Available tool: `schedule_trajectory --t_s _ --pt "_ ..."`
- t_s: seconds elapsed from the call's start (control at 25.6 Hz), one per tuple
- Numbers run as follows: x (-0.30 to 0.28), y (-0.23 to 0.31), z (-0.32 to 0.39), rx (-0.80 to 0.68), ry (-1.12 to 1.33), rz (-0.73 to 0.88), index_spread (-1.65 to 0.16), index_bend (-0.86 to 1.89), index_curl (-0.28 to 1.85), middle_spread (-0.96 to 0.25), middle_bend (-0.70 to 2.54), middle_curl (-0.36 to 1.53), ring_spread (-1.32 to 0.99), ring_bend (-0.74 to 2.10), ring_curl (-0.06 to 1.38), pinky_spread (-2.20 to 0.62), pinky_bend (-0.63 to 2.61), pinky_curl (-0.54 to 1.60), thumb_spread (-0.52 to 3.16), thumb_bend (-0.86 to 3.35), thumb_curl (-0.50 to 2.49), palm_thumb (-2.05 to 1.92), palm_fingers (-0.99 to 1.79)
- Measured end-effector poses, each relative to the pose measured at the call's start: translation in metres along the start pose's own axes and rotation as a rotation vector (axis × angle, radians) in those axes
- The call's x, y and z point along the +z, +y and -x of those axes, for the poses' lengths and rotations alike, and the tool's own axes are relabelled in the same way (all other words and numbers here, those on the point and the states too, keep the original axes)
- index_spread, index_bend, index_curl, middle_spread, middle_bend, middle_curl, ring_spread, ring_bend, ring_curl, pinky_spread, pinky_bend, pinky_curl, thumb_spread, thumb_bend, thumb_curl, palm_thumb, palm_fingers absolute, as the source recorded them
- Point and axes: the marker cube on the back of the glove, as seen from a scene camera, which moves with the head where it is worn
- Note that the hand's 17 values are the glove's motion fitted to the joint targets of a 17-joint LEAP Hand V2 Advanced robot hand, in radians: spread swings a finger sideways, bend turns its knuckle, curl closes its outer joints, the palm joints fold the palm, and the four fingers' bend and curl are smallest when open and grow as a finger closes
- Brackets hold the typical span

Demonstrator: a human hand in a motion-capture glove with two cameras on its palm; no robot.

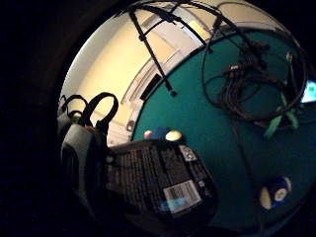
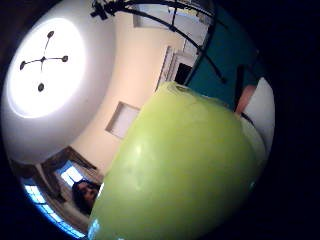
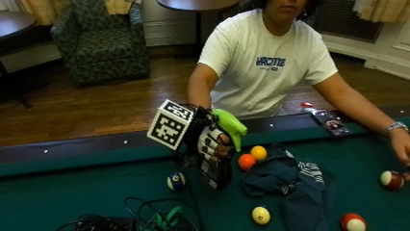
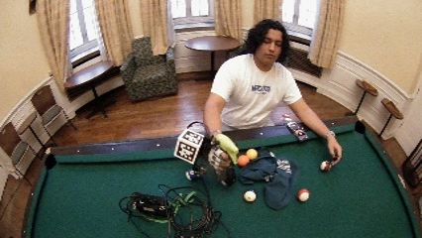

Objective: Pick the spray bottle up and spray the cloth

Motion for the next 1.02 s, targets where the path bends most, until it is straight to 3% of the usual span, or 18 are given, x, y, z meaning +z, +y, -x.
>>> schedule_trajectory --t_s 0.39,1.02 --pt "-0.011 -0.012 0.06 -0.14 0.45 0.284 -0.24 0.41 0.52 -0.18 0.64 0.55 -0.2 0.71 0.46 -0.31 0.36 0.39 0.42 -0.03 0.69 0.92 1.41" --pt "0.136 0.042 0.074 -0.262 0.915 0.885 -0.24 0.41 0.56 -0.17 0.66 0.56 -0.2 0.72 0.47 -0.31 0.37 0.39 0.39 -0.03 0.75 0.92 1.39"
